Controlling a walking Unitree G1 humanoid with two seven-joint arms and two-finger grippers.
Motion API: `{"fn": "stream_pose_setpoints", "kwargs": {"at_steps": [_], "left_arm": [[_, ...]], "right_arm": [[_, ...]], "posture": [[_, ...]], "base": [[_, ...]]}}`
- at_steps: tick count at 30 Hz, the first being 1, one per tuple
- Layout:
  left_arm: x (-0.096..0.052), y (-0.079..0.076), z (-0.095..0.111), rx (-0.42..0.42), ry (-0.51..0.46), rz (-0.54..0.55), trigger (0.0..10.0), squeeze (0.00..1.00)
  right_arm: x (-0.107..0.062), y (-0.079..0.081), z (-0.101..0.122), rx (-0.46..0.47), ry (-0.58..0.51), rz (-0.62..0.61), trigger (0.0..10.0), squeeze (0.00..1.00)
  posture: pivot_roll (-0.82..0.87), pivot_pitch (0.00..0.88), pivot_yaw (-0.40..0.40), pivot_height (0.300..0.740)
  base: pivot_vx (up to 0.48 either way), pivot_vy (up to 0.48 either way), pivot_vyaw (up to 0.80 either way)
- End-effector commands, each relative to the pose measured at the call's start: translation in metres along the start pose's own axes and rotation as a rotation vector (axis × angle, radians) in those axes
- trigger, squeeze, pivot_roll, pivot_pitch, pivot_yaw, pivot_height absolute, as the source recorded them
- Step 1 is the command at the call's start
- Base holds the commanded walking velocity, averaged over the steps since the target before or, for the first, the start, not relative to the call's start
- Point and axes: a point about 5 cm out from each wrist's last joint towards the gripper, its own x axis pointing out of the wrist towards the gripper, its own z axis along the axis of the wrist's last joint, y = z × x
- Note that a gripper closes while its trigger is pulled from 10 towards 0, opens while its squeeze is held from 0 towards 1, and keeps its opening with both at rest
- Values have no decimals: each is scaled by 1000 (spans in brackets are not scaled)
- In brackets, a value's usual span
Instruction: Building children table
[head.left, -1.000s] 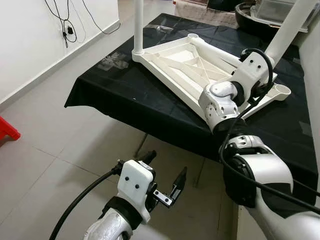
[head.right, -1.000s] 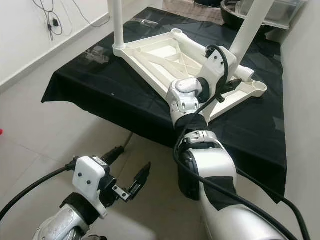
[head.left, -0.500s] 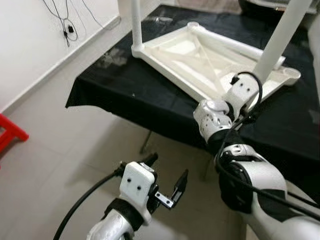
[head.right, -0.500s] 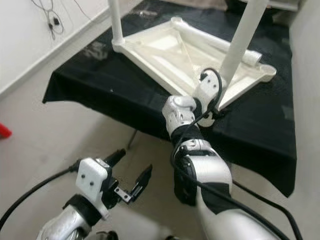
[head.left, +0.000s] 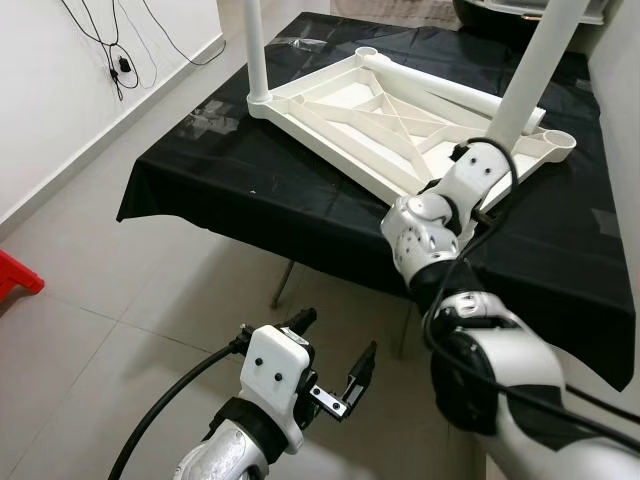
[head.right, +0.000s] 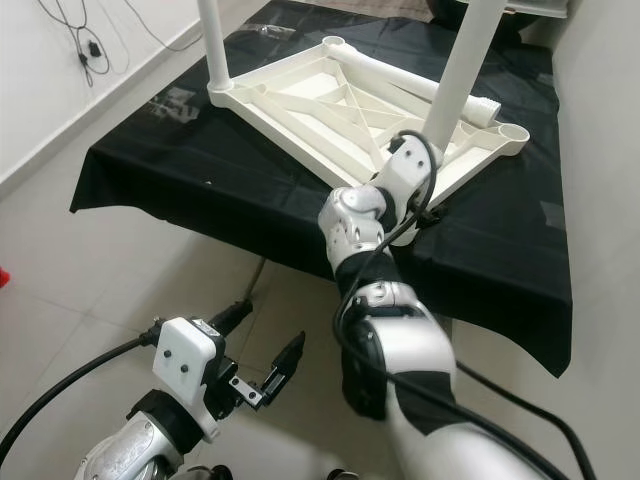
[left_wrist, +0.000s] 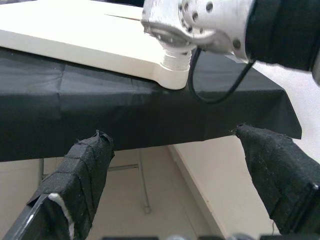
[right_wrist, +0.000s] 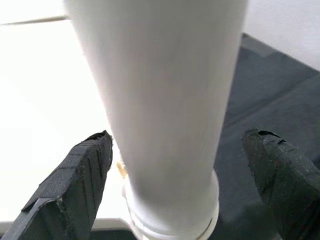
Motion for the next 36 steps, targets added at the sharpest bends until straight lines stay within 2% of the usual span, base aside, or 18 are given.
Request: {"fn": "stream_pose_setpoints", "kwargs": {"at_steps": [1,6,7,11,13,15,18,19,20,22,25,27,30,36], "left_arm": [[-1,2,-6,0,23,1,10000,0],[-1,5,-8,6,25,0,10000,0],[0,5,-8,8,24,-1,10000,0],[1,7,-9,14,24,1,10000,0],[2,8,-10,17,27,2,10000,0],[1,12,-12,14,37,29,10000,0],[1,14,-13,10,40,45,10000,0],[2,27,-17,0,53,148,10000,0],[2,34,-20,6,71,200,10000,0],[2,34,-20,6,71,200,10000,0],[3,45,-26,20,110,258,10000,0],[3,46,-27,22,115,260,10000,0],[5,54,-34,70,146,299,10000,0],[9,54,-38,54,157,327,10000,0]], "right_arm": [[-6,1,-7,-36,5,44,10000,0],[-13,-8,-20,-90,22,128,10000,0],[-16,-14,-25,-92,37,156,10000,0],[-21,-25,-27,-134,17,241,10000,0],[-26,-34,-33,-172,29,301,10000,0],[-37,-52,-39,-221,-12,479,10000,0],[-44,-59,-42,-234,-22,552,10000,0],[-56,-90,-55,-277,-56,731,10000,0],[-60,-106,-63,-306,-71,780,10000,0],[-60,-106,-63,-306,-71,780,10000,0],[-70,-132,-82,-354,-40,833,10000,0],[-72,-136,-85,-356,-26,836,10000,0],[-80,-137,-89,-355,29,868,10000,0],[-83,-138,-89,-380,32,892,10000,0]], "posture": [[121,187,-16,740],[110,178,-14,740],[109,175,-12,740],[108,169,-15,740],[102,162,-16,740],[94,154,-20,740],[94,154,-20,740],[76,135,-16,740],[76,124,-16,740],[76,124,-16,740],[76,101,-2,740],[76,101,-2,740],[70,78,3,740],[60,50,3,740]], "base": [[0,0,0],[0,0,0],[0,0,0],[0,0,0],[0,0,0],[0,0,0],[0,0,0],[0,0,0],[0,0,0],[0,0,0],[0,0,0],[0,0,0],[0,0,-158],[0,0,-679]]}}
